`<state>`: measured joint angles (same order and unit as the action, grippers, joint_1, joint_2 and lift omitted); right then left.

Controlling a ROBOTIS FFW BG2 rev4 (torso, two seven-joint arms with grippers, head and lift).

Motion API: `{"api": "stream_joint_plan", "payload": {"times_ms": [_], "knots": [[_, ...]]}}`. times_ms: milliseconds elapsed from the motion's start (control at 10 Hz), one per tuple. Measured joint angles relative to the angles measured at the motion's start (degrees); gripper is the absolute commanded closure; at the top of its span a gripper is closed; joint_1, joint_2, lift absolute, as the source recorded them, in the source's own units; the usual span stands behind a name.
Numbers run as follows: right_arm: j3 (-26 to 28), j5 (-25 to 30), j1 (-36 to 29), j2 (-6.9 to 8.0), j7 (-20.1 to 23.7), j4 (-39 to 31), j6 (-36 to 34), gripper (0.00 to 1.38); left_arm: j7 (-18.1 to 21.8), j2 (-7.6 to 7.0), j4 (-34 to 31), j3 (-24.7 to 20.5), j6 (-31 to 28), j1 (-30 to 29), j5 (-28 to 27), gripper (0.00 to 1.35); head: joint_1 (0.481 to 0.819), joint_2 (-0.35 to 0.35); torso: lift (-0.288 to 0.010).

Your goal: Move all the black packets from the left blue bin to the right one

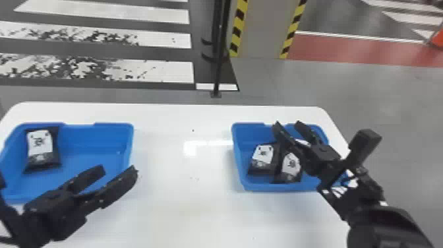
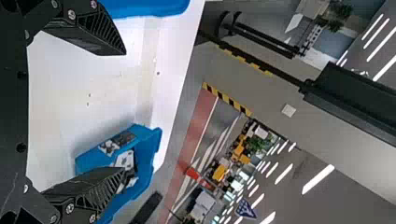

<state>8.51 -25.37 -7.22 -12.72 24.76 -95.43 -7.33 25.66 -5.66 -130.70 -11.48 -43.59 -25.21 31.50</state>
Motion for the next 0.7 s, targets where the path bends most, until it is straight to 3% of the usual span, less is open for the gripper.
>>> {"api": "stream_joint_plan", "payload": {"times_ms": [200, 400, 700], "knots": [[2.4, 6.6, -14.0, 3.39, -0.7, -16.9, 3.9, 0.13, -1.1, 0.63, 0.0, -5.1, -0.9, 0.5, -3.9, 0.17, 0.695, -0.073, -0.14], [2.6, 8.4, -25.6, 5.88, -0.9, -28.7, 4.6, 0.13, -2.9, 1.01, 0.0, -10.1, -3.4, 2.3, -8.4, 0.17, 0.695, 0.053, -0.14], [-0.1, 4.6, -36.4, 7.25, -0.8, -37.9, 4.7, 0.13, -6.6, 0.97, 3.0, -15.0, -7.5, 8.6, -15.0, 0.17, 0.695, 0.217, -0.14]]}}
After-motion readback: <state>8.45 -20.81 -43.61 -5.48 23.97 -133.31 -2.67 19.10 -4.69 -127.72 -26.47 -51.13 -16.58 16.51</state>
